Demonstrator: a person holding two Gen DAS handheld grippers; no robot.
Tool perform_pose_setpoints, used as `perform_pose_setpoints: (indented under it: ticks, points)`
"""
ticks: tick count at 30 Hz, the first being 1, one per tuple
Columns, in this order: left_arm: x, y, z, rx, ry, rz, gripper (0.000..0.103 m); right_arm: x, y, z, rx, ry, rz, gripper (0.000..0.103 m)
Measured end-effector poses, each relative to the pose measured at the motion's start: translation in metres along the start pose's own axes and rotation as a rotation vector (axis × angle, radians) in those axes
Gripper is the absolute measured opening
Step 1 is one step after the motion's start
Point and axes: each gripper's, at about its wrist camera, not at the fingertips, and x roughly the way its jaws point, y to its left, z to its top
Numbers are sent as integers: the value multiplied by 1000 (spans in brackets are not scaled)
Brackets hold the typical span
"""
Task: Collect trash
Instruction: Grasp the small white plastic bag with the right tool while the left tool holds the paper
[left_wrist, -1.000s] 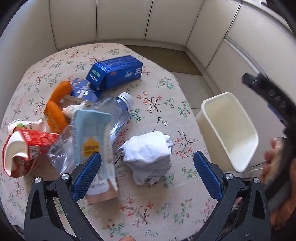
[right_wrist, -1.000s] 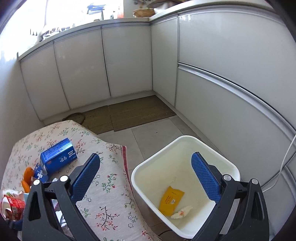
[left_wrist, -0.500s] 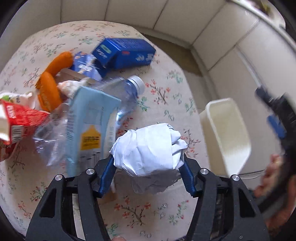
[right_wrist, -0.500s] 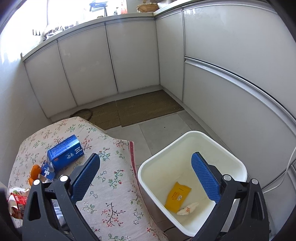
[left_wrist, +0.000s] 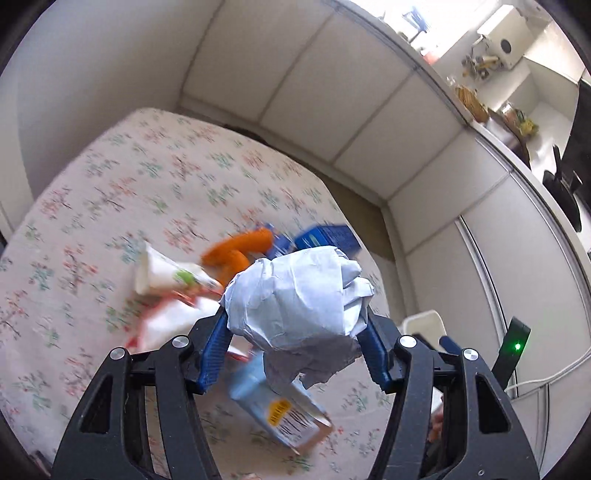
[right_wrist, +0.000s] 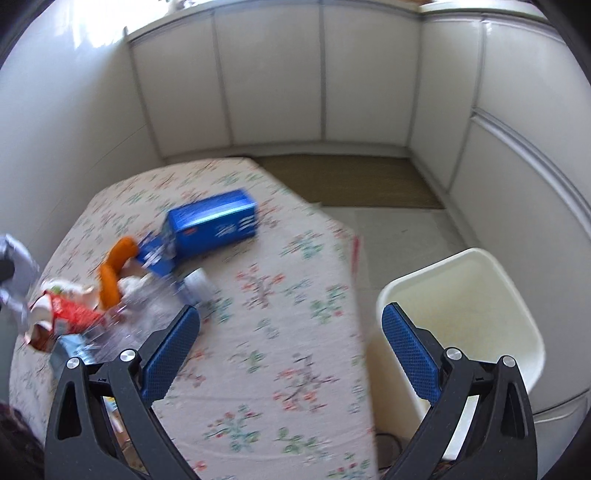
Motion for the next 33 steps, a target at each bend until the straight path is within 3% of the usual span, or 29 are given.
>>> perform_pose_setpoints:
  ticks: [4, 8, 10, 13, 15, 18, 24, 33]
  points:
    - [-12, 20, 12, -47, -60, -11, 59, 6, 39, 15, -113, 30, 47, 96]
    - [-30, 31, 16, -74, -107, -44, 59, 29, 90, 43, -242, 132, 126, 91]
    - [-39, 38, 19, -90, -125, -68, 59, 44, 119, 50, -357, 194, 138, 75]
    - [-48, 50, 23, -126, -144, -94, 60, 68, 159, 51, -535, 279, 121, 66]
    - [-51, 58, 25, -154, -152, -110, 60, 82, 178, 46, -640, 322, 101, 53]
    - [-54, 64, 28, -167, -156, -131, 60, 99, 196, 40, -739, 371, 76, 51]
    - [-53, 67, 31, -164, -136, -165, 60, 124, 211, 28, -819, 450, 59, 39]
    - [-55, 83, 34, -228, -147, -172, 60, 145, 208, 26, -738, 457, 60, 31]
